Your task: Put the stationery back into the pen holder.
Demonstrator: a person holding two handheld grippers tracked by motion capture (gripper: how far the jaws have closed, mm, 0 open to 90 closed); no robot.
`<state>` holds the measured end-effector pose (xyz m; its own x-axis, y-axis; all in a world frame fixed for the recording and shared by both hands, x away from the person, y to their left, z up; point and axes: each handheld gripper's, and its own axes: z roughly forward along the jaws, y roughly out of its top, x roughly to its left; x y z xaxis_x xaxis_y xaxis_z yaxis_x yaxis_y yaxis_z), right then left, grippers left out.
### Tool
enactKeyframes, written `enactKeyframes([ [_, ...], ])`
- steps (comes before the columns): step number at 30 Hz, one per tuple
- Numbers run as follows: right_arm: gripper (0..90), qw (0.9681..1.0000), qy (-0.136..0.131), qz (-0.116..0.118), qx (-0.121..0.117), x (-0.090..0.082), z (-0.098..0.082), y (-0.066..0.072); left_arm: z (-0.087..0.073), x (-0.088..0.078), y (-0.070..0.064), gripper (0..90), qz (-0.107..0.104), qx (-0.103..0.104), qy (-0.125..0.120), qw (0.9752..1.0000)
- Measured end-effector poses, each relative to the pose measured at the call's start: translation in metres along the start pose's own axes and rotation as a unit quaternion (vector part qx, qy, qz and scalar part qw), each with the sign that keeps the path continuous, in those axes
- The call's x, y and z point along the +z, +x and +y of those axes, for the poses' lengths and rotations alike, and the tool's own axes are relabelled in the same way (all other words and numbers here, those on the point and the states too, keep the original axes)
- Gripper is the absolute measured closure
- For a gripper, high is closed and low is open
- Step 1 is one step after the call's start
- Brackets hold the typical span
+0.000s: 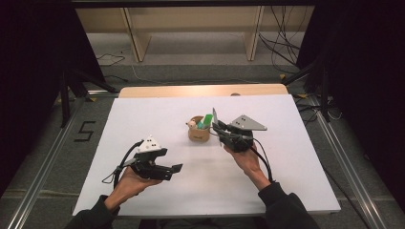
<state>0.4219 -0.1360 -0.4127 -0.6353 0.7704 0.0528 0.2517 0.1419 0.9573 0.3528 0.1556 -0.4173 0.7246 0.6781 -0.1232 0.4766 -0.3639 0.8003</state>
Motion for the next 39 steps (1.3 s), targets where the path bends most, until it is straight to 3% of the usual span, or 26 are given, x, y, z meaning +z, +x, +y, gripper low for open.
enactKeyframes([
  [6,79.7,0.9995,-0.017,-0.004,0.028,0.015,0.009,-0.004,-0.003,-0.001,-0.005,17.1,0.005,0.016,0.006,0.9998],
  [14,79.7,0.9985,-0.029,-0.011,0.045,0.030,0.014,-0.006,-0.004,-0.001,-0.005,17.2,0.004,0.013,0.005,0.9999],
  [30,79.9,0.9977,-0.036,-0.028,0.050,0.056,0.018,-0.009,-0.004,0.001,-0.007,17.2,0.000,0.022,0.012,0.9997],
  [39,80.0,0.9977,-0.031,-0.025,0.055,0.068,0.016,-0.010,-0.005,0.002,-0.007,17.2,-0.004,0.025,0.018,0.9995],
])
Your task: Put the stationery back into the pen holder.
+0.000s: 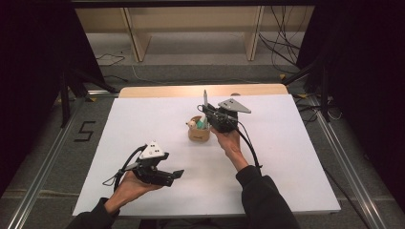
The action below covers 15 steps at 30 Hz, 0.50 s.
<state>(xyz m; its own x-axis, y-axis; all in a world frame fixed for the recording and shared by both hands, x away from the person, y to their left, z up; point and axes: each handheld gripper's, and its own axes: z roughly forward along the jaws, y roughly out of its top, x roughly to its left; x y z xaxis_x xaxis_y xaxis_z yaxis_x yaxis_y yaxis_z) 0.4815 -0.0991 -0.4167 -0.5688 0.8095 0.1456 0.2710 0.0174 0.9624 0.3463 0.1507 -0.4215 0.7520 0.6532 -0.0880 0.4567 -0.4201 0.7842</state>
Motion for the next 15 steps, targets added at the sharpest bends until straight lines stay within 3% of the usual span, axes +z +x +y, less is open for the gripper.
enactKeyframes([
  [15,80.0,0.9999,-0.001,0.004,-0.011,0.012,0.003,0.010,0.000,0.001,-0.001,17.2,-0.005,0.005,0.006,1.0000],
])
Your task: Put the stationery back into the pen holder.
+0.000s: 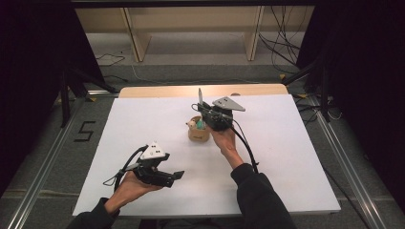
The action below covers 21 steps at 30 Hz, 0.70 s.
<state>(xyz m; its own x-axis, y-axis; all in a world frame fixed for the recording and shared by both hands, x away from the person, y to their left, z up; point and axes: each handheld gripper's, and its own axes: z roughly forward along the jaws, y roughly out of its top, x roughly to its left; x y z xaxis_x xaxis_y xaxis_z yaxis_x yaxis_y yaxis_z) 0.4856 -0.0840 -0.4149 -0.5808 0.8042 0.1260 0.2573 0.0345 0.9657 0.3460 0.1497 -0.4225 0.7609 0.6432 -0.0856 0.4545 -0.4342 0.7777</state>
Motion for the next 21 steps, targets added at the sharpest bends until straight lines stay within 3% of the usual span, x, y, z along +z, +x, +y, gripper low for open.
enactKeyframes([
  [11,79.7,0.9998,0.010,0.005,-0.017,0.0039,-0.0067,0.0047,-0.0006,0.0008,-0.0011,17.2,-0.002,0.002,0.002,1.0000],
  [21,79.2,0.9973,0.038,0.014,-0.062,-0.0006,-0.0081,0.0100,-0.0008,0.0018,-0.0021,17.2,-0.005,0.004,0.007,1.0000],
])
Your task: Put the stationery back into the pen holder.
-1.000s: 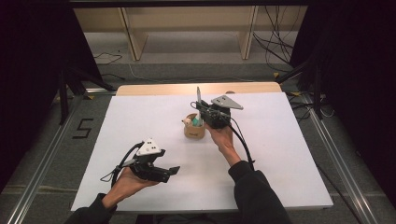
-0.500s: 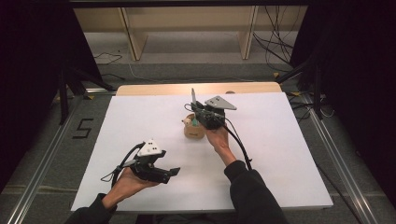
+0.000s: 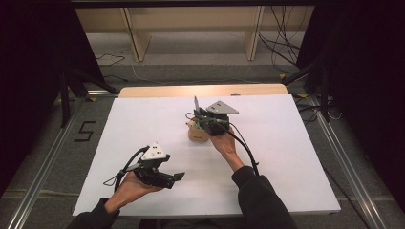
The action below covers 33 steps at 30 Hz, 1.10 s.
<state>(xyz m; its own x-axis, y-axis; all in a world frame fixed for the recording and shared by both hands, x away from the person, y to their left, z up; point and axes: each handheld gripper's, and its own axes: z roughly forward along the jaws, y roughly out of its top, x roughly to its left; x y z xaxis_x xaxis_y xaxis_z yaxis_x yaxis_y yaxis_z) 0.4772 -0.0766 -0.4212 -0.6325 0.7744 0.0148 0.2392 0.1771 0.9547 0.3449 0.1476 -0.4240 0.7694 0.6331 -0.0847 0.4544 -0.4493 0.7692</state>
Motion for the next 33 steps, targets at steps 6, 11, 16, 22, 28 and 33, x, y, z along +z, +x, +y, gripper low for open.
enactKeyframes([
  [6,79.3,0.9999,0.011,0.005,-0.011,-0.003,0.000,0.000,0.000,0.000,0.000,17.2,0.001,0.000,0.000,1.0000],
  [11,79.3,0.9995,0.019,0.004,-0.025,-0.005,-0.001,0.003,0.000,0.000,0.000,17.2,0.001,0.000,0.001,1.0000],
  [16,79.5,0.9989,0.030,0.002,-0.035,-0.008,-0.006,0.004,0.000,0.000,0.000,17.2,0.002,0.001,0.002,1.0000],
  [22,79.5,0.9993,0.032,0.003,-0.018,-0.012,-0.012,0.000,0.000,0.001,0.000,17.2,0.002,0.003,0.006,1.0000],
  [28,79.5,0.9989,0.042,0.003,-0.022,-0.011,-0.017,0.001,0.000,0.001,-0.001,17.2,0.001,0.001,0.007,1.0000],
  [33,79.0,0.9987,0.046,0.005,-0.023,-0.009,-0.018,0.002,0.000,0.001,-0.001,17.2,0.000,0.002,0.007,1.0000],
])
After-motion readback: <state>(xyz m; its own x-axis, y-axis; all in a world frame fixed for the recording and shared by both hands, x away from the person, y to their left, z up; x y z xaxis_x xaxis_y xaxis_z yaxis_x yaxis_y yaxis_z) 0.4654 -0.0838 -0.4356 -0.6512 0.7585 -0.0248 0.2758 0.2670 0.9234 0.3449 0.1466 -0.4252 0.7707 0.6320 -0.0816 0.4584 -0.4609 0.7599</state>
